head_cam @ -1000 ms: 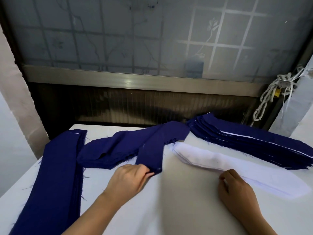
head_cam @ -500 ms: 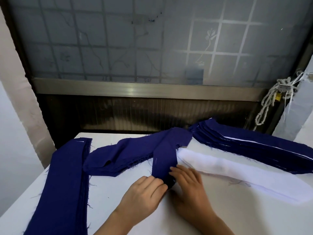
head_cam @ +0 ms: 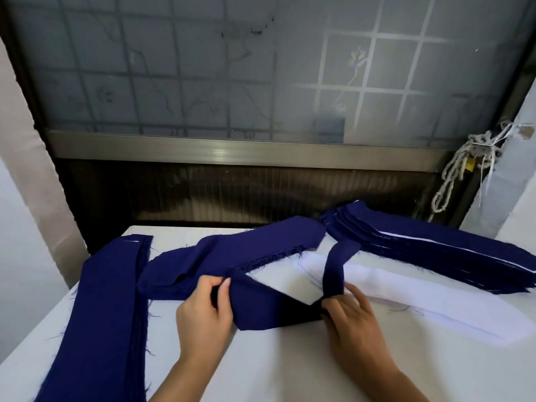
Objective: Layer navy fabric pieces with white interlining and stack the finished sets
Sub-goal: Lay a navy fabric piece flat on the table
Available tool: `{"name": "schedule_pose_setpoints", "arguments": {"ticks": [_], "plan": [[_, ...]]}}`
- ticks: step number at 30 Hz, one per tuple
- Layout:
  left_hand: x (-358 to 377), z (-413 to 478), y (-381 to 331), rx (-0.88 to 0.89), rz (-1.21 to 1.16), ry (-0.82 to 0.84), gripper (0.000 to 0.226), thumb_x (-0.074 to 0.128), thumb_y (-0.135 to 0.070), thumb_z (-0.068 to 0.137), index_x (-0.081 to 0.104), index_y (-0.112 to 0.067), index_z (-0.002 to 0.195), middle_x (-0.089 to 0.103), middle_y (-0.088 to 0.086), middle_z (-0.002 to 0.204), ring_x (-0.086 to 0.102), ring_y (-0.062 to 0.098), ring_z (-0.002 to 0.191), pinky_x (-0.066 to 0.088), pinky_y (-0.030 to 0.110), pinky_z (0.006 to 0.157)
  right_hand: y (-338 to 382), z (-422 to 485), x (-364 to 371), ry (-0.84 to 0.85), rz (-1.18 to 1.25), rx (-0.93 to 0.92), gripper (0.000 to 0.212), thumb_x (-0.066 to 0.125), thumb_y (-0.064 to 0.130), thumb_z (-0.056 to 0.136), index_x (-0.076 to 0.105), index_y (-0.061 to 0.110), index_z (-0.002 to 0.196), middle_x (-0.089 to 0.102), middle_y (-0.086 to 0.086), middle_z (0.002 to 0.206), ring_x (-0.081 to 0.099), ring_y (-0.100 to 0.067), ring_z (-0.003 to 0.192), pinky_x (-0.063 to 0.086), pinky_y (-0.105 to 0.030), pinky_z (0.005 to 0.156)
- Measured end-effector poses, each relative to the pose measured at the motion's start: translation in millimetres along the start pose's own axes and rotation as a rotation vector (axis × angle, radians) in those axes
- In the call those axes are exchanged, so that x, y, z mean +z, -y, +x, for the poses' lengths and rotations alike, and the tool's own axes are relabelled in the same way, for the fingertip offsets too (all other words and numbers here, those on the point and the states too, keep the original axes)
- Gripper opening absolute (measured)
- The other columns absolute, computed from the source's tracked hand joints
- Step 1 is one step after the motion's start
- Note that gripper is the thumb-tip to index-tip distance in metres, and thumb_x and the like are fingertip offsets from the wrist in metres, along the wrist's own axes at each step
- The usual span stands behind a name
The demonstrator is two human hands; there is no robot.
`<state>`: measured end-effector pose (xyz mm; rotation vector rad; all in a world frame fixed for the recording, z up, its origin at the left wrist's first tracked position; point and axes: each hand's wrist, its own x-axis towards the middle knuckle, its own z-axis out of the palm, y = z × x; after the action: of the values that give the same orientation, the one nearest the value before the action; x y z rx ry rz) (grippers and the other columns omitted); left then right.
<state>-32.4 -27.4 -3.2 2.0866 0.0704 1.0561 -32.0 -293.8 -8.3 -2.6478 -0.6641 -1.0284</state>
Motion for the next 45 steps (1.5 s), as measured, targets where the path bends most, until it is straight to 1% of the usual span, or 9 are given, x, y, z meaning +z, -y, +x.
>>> {"name": "schedule_pose_setpoints", "arguments": {"ticks": [9,15,20,27,31,36,40,43,45], "plan": [[1,5,8,-0.226,-0.078,-0.096,0.011,0.061,-0.026,0.094,0.056,-0.026,0.084,0.056,-0.009,0.055,0.055,0.013,0.051,0.045,0.033,0.049,-61,-39,-42,-0.110,-0.267,0.287,0.030,0.046,0.008,0.085,0.069,0.001,0.102,0.066,-0.006,0.081,0.065,-0.031,0.082,0.034,-0.048,0.104],[2,8,17,-0.385,-0.128,-0.060,0.006,0.061,-0.028,0.096,0.060,-0.022,0.094,0.062,-0.007,0.069,0.059,0.013,0.065,0.044,0.030,0.060,-54,-38,-39,0.001,-0.129,0.349,0.024,0.051,0.007,0.092,0.062,0.003,0.114,0.063,-0.005,0.087,0.062,-0.034,0.080,0.040,-0.036,0.083],[3,11,17,-0.475,-0.171,0.011,0.007,0.061,-0.028,0.096,0.061,-0.021,0.098,0.064,-0.008,0.082,0.059,0.010,0.076,0.044,0.031,0.069,-53,-36,-41,0.237,-0.072,0.378,0.051,0.077,0.057,0.069,0.062,0.027,0.107,0.063,0.015,0.093,0.056,-0.014,0.093,0.034,-0.029,0.093],[2,11,16,-0.473,-0.216,-0.015,0.003,0.060,-0.022,0.095,0.061,-0.023,0.093,0.064,-0.006,0.078,0.059,0.012,0.069,0.043,0.022,0.063,-54,-37,-42,0.118,-0.072,0.335,0.056,0.077,-0.006,0.049,0.067,0.011,0.100,0.065,0.004,0.083,0.064,-0.026,0.079,0.042,-0.029,0.081],[1,12,14,-0.509,-0.270,-0.097,0.004,0.062,-0.020,0.095,0.059,-0.023,0.094,0.061,-0.010,0.077,0.056,0.008,0.067,0.041,0.018,0.063,-51,-40,-44,0.000,0.075,0.462,0.053,0.066,-0.011,0.069,0.059,0.012,0.115,0.053,0.007,0.093,0.053,-0.018,0.075,0.043,-0.030,0.067],[-1,13,16,-0.550,-0.282,-0.113,0.007,0.067,-0.017,0.092,0.064,-0.022,0.096,0.060,-0.011,0.081,0.055,0.005,0.067,0.042,0.007,0.059,-57,-44,-52,-0.277,0.366,0.731,0.042,0.061,-0.003,0.084,0.055,0.032,0.106,0.056,0.012,0.105,0.060,-0.009,0.077,0.041,-0.007,0.066],[0,14,18,-0.564,-0.278,-0.058,0.017,0.068,-0.013,0.090,0.064,-0.023,0.103,0.062,-0.003,0.087,0.056,0.009,0.067,0.040,0.016,0.062,-74,-46,-55,-0.336,0.649,1.039,0.016,0.063,0.014,0.091,0.068,0.030,0.088,0.069,0.008,0.099,0.061,-0.007,0.074,0.046,-0.019,0.067],[0,15,19,-0.563,-0.276,-0.032,0.019,0.068,-0.013,0.090,0.062,-0.023,0.105,0.061,0.001,0.087,0.056,0.013,0.069,0.042,0.020,0.062,-82,-44,-55,-0.261,0.879,1.098,0.030,0.048,0.005,0.093,0.073,0.019,0.087,0.071,-0.001,0.098,0.063,-0.013,0.089,0.048,-0.032,0.076],[1,15,20,-0.561,-0.276,-0.022,0.019,0.067,-0.014,0.090,0.061,-0.024,0.105,0.058,0.000,0.084,0.056,0.012,0.069,0.041,0.020,0.063,-80,-43,-56,-0.204,0.946,1.081,0.047,0.038,-0.011,0.082,0.072,0.018,0.095,0.071,-0.006,0.099,0.065,-0.024,0.093,0.052,-0.027,0.072]]}}
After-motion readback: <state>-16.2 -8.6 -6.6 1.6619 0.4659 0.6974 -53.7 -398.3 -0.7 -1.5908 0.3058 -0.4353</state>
